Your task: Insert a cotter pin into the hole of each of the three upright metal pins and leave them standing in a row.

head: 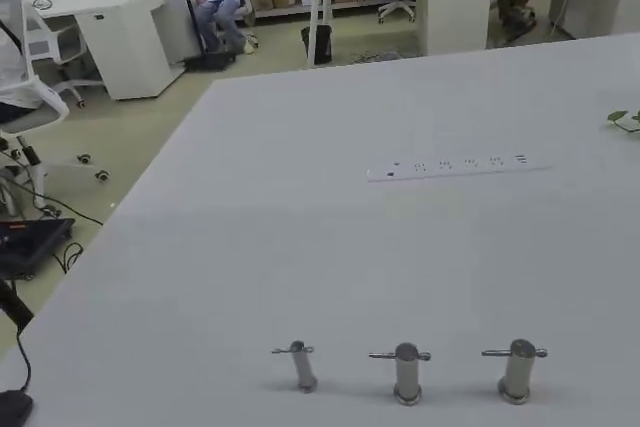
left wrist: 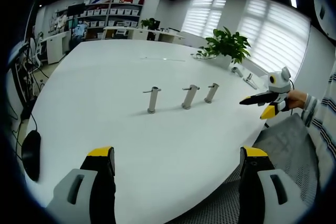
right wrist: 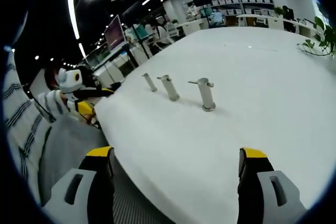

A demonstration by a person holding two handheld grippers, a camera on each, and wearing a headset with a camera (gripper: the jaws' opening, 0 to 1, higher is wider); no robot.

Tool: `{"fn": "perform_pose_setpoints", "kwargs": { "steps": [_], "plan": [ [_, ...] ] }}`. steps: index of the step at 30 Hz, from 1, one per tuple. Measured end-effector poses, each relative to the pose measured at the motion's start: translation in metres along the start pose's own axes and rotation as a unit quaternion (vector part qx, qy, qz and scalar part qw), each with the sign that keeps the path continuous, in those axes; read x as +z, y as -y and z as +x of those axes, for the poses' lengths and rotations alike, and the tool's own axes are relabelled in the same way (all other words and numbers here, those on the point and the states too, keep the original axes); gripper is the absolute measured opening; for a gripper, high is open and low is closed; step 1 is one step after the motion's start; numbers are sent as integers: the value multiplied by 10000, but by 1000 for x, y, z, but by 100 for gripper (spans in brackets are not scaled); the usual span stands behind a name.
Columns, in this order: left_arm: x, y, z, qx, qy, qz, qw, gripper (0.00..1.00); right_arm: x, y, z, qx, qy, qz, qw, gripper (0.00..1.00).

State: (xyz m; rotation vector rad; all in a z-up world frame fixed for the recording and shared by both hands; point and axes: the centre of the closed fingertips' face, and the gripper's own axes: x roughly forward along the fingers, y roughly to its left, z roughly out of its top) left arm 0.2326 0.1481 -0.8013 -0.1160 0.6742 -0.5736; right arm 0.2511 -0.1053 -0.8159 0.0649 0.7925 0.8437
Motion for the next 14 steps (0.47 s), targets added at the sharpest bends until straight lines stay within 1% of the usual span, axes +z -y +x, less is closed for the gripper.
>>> {"fn": "perform_pose_setpoints", "kwargs": {
  "steps": [7,11,14],
  "plan": [
    [-2,6,-1,-16,-33,103,9999,99,-1,-5,0,-21,49,33,10000,100],
    [-3,7,-2,-23,20,92,10000,99,-3,-5,-2,-80,65,38,9999,100],
    [-4,7,-3,-22,48,56,10000,99,-3,-3,-7,-182,77,66,9998,100]
  ]
}}
